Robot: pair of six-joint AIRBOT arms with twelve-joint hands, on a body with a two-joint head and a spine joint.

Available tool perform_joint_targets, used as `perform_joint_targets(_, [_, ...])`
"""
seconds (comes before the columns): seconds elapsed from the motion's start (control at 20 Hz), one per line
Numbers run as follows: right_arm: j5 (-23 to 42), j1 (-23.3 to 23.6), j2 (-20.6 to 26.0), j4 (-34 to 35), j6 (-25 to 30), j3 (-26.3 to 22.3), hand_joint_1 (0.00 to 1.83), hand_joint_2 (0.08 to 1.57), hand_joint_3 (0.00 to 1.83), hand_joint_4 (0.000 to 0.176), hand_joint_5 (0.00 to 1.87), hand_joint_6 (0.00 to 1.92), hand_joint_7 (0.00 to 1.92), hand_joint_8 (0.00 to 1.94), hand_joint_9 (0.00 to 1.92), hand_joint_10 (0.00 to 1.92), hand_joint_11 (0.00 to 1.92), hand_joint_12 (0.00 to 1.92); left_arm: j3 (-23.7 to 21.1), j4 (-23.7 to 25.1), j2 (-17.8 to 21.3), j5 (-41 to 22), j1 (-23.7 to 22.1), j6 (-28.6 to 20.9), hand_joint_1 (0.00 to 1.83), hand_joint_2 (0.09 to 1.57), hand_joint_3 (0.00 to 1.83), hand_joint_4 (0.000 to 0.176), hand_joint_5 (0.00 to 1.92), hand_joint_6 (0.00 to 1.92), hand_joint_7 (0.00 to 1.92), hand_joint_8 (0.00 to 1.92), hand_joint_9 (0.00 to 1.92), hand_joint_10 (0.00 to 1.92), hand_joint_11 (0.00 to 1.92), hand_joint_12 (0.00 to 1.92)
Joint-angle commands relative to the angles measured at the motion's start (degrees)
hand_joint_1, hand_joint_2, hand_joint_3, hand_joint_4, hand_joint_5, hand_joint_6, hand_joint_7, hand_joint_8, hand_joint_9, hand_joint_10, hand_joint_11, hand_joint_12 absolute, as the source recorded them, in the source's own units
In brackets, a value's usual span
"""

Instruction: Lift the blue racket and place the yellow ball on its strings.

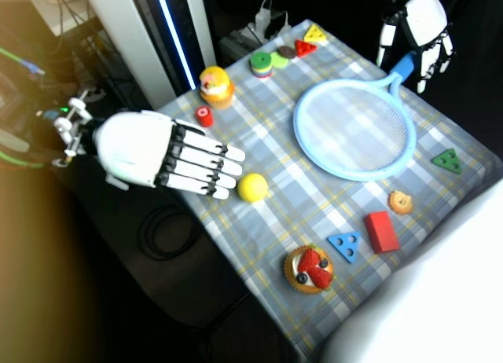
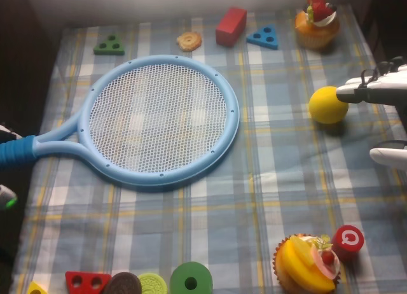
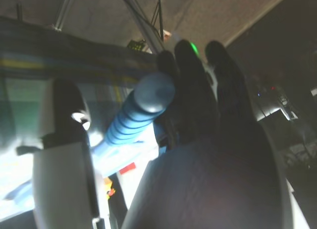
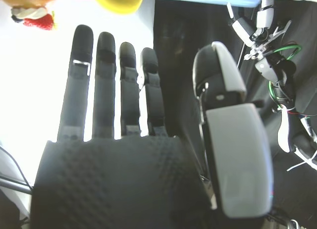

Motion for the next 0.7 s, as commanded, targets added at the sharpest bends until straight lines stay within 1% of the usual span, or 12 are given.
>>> perform_joint_targets(0.0, [6.8,0.7,-0.2,1.0,0.6,0.1,0.73,1.22,0.00,0.000,0.48,0.00,0.52,0.00,0.58,0.00,0.42,0.50,0.2,1.3,-0.3,-4.2,-0.7,0.0,1.08,0.87,0.00,0.176,0.61,0.02,0.72,0.02,0.65,0.02,0.14,0.69])
perform_joint_targets(0.05, [6.8,0.7,-0.2,1.0,0.7,0.1,0.72,1.23,0.00,0.000,0.48,0.00,0.52,0.00,0.58,0.00,0.41,0.52,0.3,1.3,-0.5,-4.4,-0.8,-0.2,1.06,0.87,0.00,0.176,0.61,0.01,0.73,0.02,0.67,0.03,0.16,0.70])
perform_joint_targets(0.1, [6.8,0.7,-0.2,1.0,0.7,0.1,0.70,1.23,0.00,0.000,0.48,0.00,0.52,0.00,0.58,0.00,0.42,0.52,0.3,1.4,-0.7,-4.5,-0.9,-0.3,1.04,0.87,0.00,0.171,0.59,0.00,0.73,0.02,0.69,0.03,0.16,0.69])
perform_joint_targets(0.2, [6.8,0.7,-0.2,1.0,0.8,0.1,0.69,1.23,0.00,0.000,0.49,0.01,0.53,0.00,0.59,0.01,0.43,0.53,0.3,1.4,-1.0,-4.6,-1.0,-0.4,0.99,0.84,0.00,0.176,0.60,0.00,0.80,0.01,0.78,0.03,0.23,0.64])
perform_joint_targets(0.3, [6.8,0.7,-0.2,1.0,0.8,0.1,0.70,1.23,0.00,0.000,0.49,0.00,0.53,0.00,0.58,0.00,0.41,0.52,0.3,1.6,-1.1,-4.8,-1.0,-1.2,0.98,0.86,0.00,0.167,0.62,0.01,0.83,0.01,0.81,0.02,0.25,0.59])
perform_joint_targets(0.35, [6.8,0.7,-0.2,1.0,0.9,0.1,0.68,1.23,0.00,0.000,0.49,0.00,0.53,0.00,0.58,0.00,0.40,0.52,0.3,1.8,-1.2,-5.0,-1.1,-2.0,0.97,0.87,0.01,0.151,0.62,0.01,0.84,0.01,0.82,0.02,0.26,0.59])
perform_joint_targets(0.4, [6.8,0.7,-0.2,1.0,1.0,0.1,0.68,1.23,0.00,0.000,0.49,0.00,0.54,0.00,0.59,0.00,0.41,0.53,0.4,2.0,-1.3,-5.0,-1.2,-2.5,0.94,0.88,0.01,0.140,0.67,0.02,0.87,0.02,0.86,0.04,0.30,0.61])
perform_joint_targets(0.45, [6.8,0.6,-0.2,1.0,1.1,0.1,0.66,1.23,0.00,0.005,0.49,0.00,0.53,0.00,0.59,0.00,0.41,0.53,0.5,2.2,-1.4,-5.1,-1.4,-2.8,0.93,0.92,0.00,0.097,0.75,0.02,0.90,0.02,0.88,0.04,0.32,0.66])
perform_joint_targets(0.5, [6.8,0.6,-0.2,1.0,1.1,0.1,0.66,1.24,0.00,0.006,0.49,0.00,0.53,0.00,0.59,0.01,0.41,0.53,0.5,2.4,-1.6,-5.2,-1.7,-2.8,0.94,0.92,0.00,0.074,0.84,0.01,0.95,0.03,0.91,0.05,0.32,0.74])
perform_joint_targets(0.55, [6.8,0.6,-0.2,1.0,1.1,0.1,0.68,1.24,0.00,0.008,0.48,0.00,0.54,0.00,0.60,0.01,0.41,0.54,0.6,2.6,-1.8,-5.2,-2.1,-2.8,0.98,0.92,0.01,0.029,0.98,0.01,1.02,0.08,0.90,0.26,0.34,0.96])
perform_joint_targets(0.6, [6.8,0.6,-0.2,1.0,1.1,0.1,0.68,1.24,0.00,0.011,0.48,0.00,0.54,0.00,0.60,0.01,0.42,0.55,0.6,2.8,-2.0,-5.2,-2.4,-2.8,1.01,0.92,0.00,0.000,0.90,0.76,0.94,0.63,0.83,0.75,0.40,1.20])
perform_joint_targets(0.65, [6.8,0.5,-0.2,1.0,1.1,0.1,0.68,1.24,0.00,0.020,0.48,0.00,0.54,0.00,0.60,0.00,0.41,0.55,0.6,2.9,-2.1,-5.2,-2.5,-2.8,0.94,0.99,0.01,0.027,0.75,1.69,0.71,1.61,0.67,1.62,0.44,1.67])
